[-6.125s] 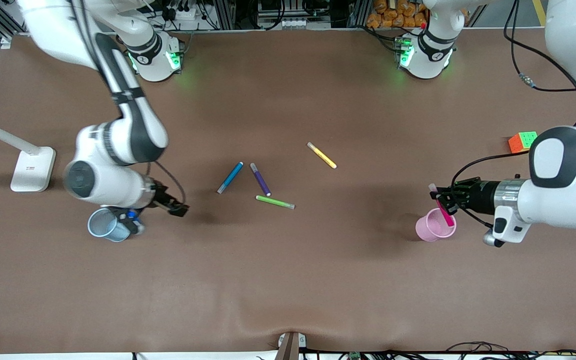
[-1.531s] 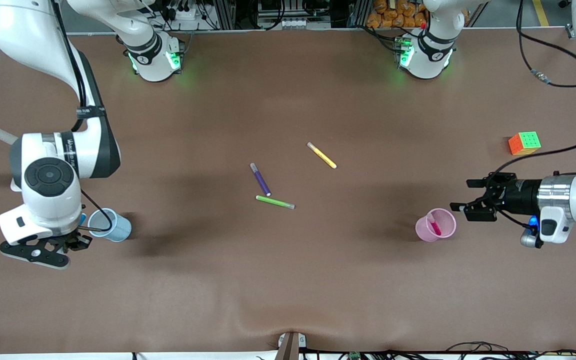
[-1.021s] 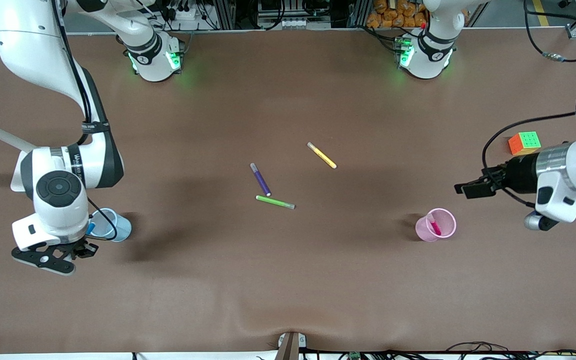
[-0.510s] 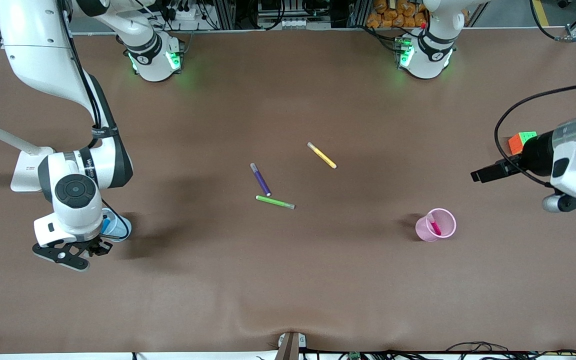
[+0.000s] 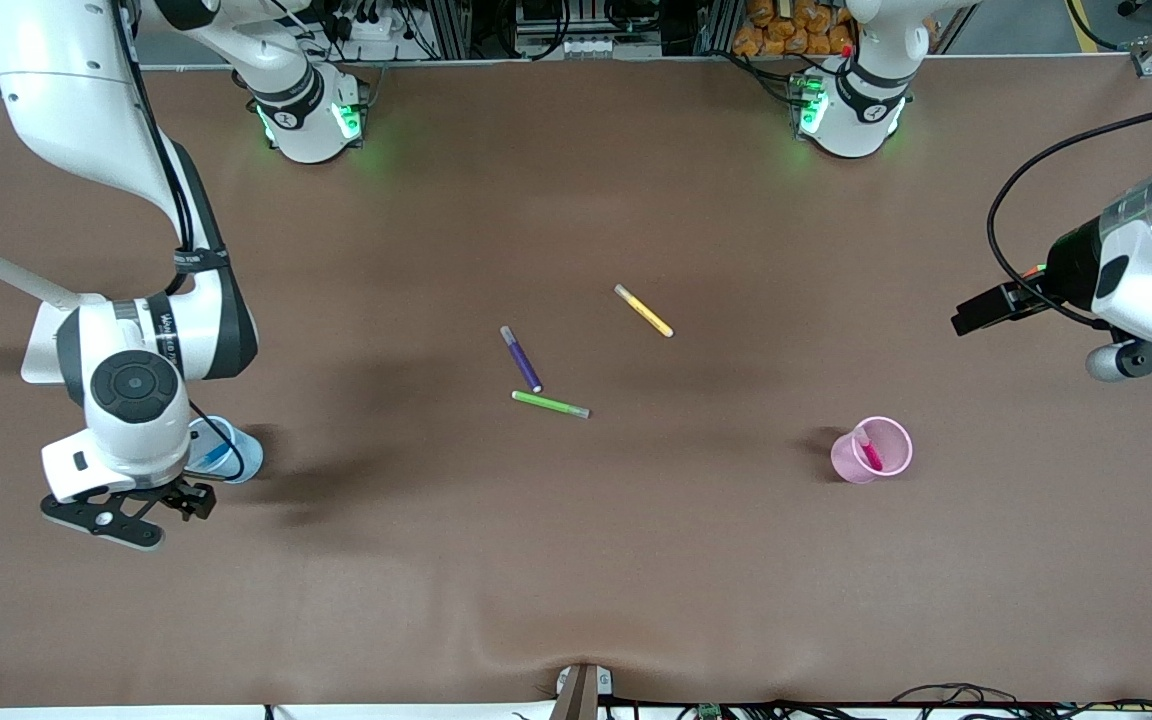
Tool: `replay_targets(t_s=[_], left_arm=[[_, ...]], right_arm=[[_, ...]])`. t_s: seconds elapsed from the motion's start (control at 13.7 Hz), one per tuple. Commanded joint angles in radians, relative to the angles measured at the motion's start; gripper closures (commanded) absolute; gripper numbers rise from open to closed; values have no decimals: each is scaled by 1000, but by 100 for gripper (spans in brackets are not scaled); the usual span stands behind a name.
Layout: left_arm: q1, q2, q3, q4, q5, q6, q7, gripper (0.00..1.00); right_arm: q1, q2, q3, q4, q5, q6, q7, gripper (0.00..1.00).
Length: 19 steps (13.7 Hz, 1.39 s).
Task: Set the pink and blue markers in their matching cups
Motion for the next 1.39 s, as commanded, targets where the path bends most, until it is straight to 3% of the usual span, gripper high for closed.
replay_targets(t_s=[0.0,0.29,0.44,0.66,0.88,1.09,1.31], left_arm=[[9,-30,-6,-23,21,0,22,0],[15,-36,3,-17,22,-3,102,0],[19,-38,9,-15,27,-4,157,0],[22,-70,14,-15,27,-4,171,0],[35,-73,14,-15,27,-26,170,0],[38,-108,12,-24,25,-36,173,0],[53,-108,12,-23,25,-37,174,0]], right_arm=[[-15,-8,13,23,101,-19,-47,0],[-17,-11,11,124,418,-60,-283,0],[-33,-6,13,191,520,-113,-305,0],[-24,-52,16,236,536,-236,-306,0],[-41,-101,16,346,563,-524,-310,0],[-106,-179,16,379,736,-711,-308,0],[-129,-221,10,426,723,-851,-308,0]])
